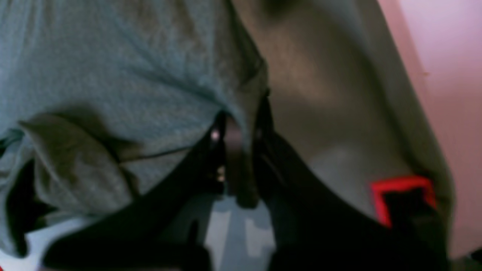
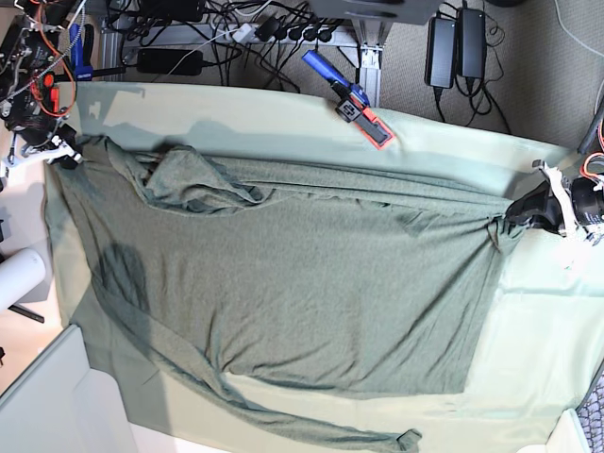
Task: Fold the T-shirt properly
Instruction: 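Pull the held edges back toward the collar side and release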
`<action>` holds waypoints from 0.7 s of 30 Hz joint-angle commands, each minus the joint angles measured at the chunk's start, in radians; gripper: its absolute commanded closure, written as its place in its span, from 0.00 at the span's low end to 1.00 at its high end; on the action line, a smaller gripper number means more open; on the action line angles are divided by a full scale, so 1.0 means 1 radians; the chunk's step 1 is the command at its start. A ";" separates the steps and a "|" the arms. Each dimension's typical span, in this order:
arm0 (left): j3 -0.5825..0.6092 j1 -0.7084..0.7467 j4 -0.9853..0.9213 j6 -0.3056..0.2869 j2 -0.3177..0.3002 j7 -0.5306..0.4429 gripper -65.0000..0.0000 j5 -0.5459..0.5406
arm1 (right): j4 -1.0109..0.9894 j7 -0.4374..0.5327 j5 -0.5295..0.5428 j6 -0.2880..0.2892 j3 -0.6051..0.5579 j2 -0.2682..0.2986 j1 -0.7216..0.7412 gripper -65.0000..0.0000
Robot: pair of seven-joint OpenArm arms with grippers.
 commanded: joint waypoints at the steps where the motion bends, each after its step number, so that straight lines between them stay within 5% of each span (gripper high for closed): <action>1: -0.016 -0.004 0.013 0.003 -0.032 0.002 1.00 0.024 | 0.016 0.042 -0.026 -0.004 0.018 0.056 -0.008 1.00; 21: -0.016 0.092 0.013 0.003 -0.090 0.041 1.00 -0.031 | 0.016 0.047 -0.010 0.007 0.019 0.090 -0.150 1.00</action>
